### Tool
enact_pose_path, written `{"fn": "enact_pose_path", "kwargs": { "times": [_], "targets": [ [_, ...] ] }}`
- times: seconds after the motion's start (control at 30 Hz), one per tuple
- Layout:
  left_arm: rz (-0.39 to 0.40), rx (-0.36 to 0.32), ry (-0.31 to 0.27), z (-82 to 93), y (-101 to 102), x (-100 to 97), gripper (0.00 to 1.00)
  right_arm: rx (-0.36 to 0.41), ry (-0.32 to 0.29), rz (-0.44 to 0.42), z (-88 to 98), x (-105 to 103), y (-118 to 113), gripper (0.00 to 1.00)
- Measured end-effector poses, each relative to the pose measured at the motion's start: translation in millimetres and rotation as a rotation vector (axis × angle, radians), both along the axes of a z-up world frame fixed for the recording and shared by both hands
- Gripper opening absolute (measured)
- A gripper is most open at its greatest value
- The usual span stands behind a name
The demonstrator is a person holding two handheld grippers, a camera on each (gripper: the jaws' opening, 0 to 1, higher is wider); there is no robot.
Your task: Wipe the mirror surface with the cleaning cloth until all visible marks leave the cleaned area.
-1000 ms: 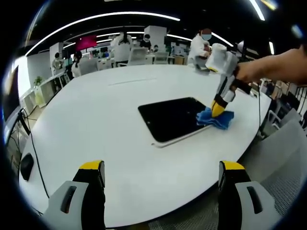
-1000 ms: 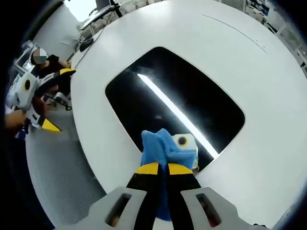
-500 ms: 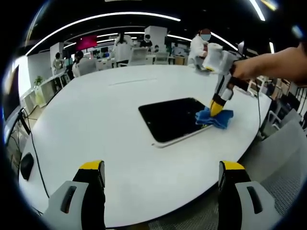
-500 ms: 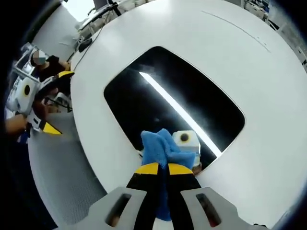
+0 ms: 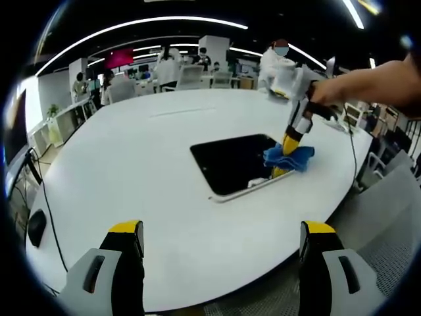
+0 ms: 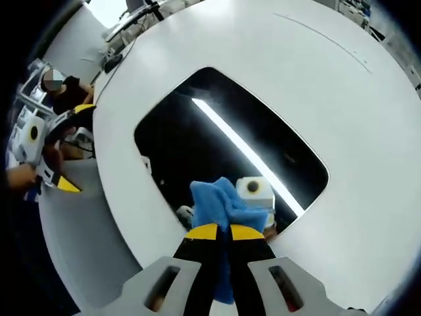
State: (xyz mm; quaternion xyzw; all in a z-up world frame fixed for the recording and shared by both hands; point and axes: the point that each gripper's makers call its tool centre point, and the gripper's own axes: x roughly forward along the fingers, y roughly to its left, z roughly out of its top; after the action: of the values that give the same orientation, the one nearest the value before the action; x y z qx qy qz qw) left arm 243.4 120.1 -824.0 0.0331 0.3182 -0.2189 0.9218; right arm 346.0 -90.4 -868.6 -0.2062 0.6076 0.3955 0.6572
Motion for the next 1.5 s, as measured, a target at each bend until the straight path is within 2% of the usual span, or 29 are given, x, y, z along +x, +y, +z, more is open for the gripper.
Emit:
{"fn": "enact_pose_path", "kwargs": {
  "times": [0.53,0.67,1.1,1.17,1.3,1.37,1.5],
  "targets": [
    [0.001,0.005,0.007,-1.3,1.1,-0.7,0.99,0.008,-0.019,0.000,-0.6,43.2,-6.1,0.00],
    [0.002,0.004,0.007,-1.4,1.1,-0.6,0.99,0.015,-0.021,-0.006,-0.1,46.8,-5.2,0.00],
    [0.002,0.005,0.009,-1.4,0.0,-0.9,0.99,0.005,-0.050,-0.016,-1.9,76.4,-8.7,0.00],
    [0.002,0.004,0.009,-1.4,0.0,-0.9,0.99,-0.002,-0.078,-0.013,-1.6,82.6,-9.5,0.00],
    [0.004,0.001,0.008,-1.2,0.1,-1.0,0.99,-0.011,-0.075,-0.025,-2.6,93.0,-10.1,0.00],
    [0.004,0.001,0.008,-0.9,0.2,-0.9,0.99,-0.014,-0.097,-0.018,-2.7,99.0,-10.2,0.00],
    [0.004,0.001,0.006,-0.6,0.3,-0.9,0.99,-0.017,-0.092,-0.028,-1.9,96.6,-10.8,0.00]
  ]
}}
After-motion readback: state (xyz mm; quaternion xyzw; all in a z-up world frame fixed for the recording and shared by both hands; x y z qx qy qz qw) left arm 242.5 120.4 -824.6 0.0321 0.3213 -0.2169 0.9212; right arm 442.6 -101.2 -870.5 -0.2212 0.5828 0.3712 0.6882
